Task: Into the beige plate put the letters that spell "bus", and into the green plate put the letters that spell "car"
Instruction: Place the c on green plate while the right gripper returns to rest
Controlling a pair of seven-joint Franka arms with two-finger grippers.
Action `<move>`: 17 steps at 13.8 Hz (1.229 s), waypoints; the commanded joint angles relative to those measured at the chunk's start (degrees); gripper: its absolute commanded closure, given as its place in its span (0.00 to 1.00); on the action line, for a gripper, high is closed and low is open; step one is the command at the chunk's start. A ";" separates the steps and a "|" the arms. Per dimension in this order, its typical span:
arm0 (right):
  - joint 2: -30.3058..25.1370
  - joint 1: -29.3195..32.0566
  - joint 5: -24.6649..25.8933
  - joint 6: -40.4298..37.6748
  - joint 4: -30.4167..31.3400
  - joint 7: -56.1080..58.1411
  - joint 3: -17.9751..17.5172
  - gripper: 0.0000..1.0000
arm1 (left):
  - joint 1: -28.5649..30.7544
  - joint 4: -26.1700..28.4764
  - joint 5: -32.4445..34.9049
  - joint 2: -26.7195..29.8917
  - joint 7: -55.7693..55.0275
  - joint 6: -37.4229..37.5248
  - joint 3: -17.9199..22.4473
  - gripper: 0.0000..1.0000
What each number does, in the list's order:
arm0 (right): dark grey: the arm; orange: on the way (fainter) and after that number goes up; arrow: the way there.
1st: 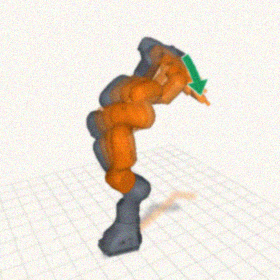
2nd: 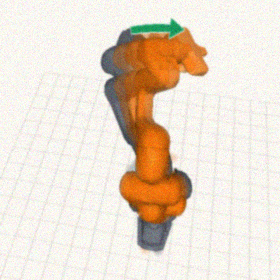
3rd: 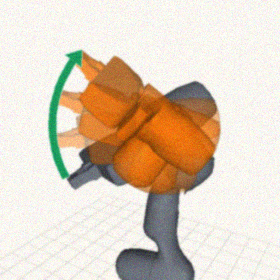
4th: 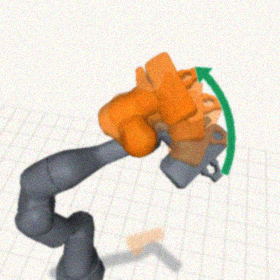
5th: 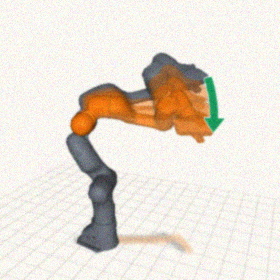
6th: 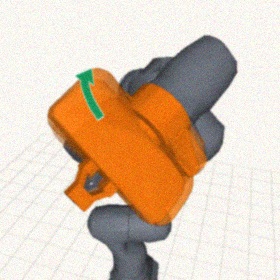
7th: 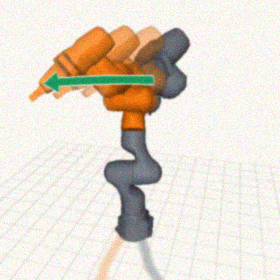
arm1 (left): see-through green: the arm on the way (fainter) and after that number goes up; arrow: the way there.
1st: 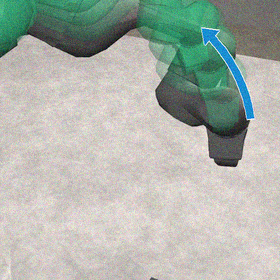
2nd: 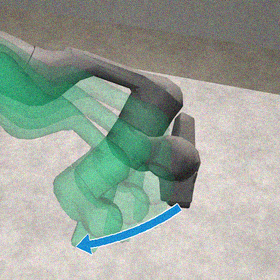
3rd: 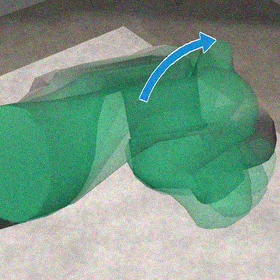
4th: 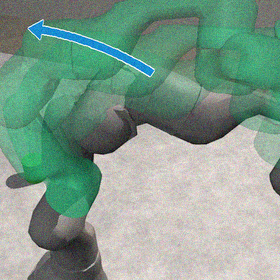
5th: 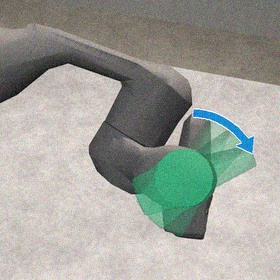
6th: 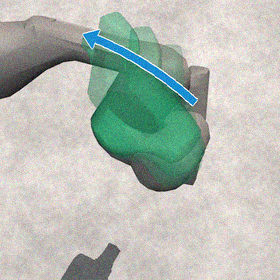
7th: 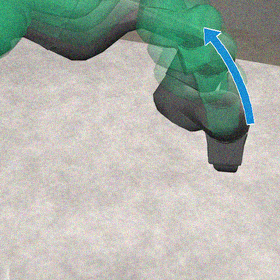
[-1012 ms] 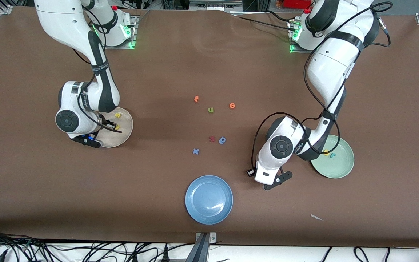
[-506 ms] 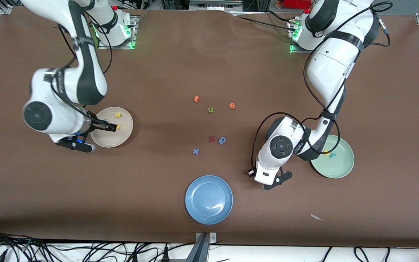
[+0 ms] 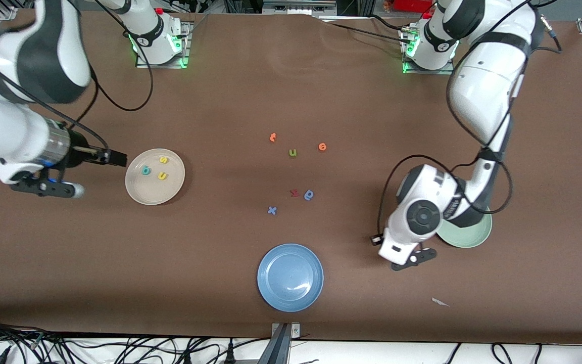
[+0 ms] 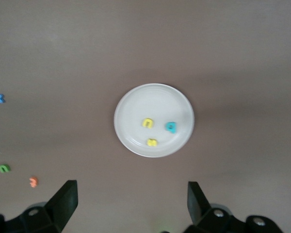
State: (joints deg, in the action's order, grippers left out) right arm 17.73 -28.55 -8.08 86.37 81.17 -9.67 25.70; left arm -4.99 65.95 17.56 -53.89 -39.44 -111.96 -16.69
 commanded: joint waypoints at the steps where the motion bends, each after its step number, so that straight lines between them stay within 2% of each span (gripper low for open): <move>1: -7.60 10.58 9.28 3.35 7.14 0.27 -15.89 0.00 | 4.97 6.10 -0.33 5.71 11.18 2.01 -0.27 0.96; 2: -10.75 14.45 9.74 6.85 11.42 0.09 -19.69 0.00 | 7.43 8.47 -0.33 7.56 15.40 2.01 -0.27 0.96; 4: -17.25 19.29 8.79 14.23 20.47 0.26 -21.82 0.00 | 10.34 11.55 -0.16 10.20 20.69 2.01 -0.27 0.96; 5: -19.46 22.20 7.91 14.96 21.82 1.31 -22.79 0.00 | 12.27 13.39 -0.16 11.60 23.68 2.01 -0.27 0.97; 9: -20.98 25.03 7.38 8.41 17.79 1.84 -22.89 0.00 | 16.15 20.25 0.11 16.18 27.13 1.31 -0.27 0.98; 11: -21.15 24.86 7.73 2.86 17.35 2.72 -23.50 0.00 | 17.20 26.91 2.38 19.42 27.22 -3.94 -0.27 0.95; 12: -21.33 24.78 7.55 3.28 17.87 2.38 -23.51 0.00 | 17.82 31.21 2.39 21.09 27.48 -8.23 -0.10 0.88; 13: -21.33 24.69 7.81 3.89 17.88 2.46 -23.51 0.00 | 17.82 34.91 2.48 22.59 27.49 -11.67 0.16 0.72; 15: -21.24 24.69 7.46 5.82 17.97 2.63 -23.59 0.00 | 18.00 39.24 2.66 24.36 27.57 -15.56 0.34 0.19; 16: -20.98 24.69 7.46 6.70 17.88 2.64 -23.59 0.00 | 17.91 39.17 2.57 24.71 27.49 -15.40 0.34 0.00; 17: -20.72 24.69 7.46 7.32 17.44 2.55 -23.59 0.00 | 17.83 38.99 2.57 25.76 27.49 -15.40 0.34 0.00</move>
State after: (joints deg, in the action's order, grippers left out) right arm -2.91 -4.70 0.18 92.22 98.60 -7.94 2.70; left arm 12.45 101.55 19.06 -32.79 -12.89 -126.42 -16.41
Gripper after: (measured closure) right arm 0.000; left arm 0.586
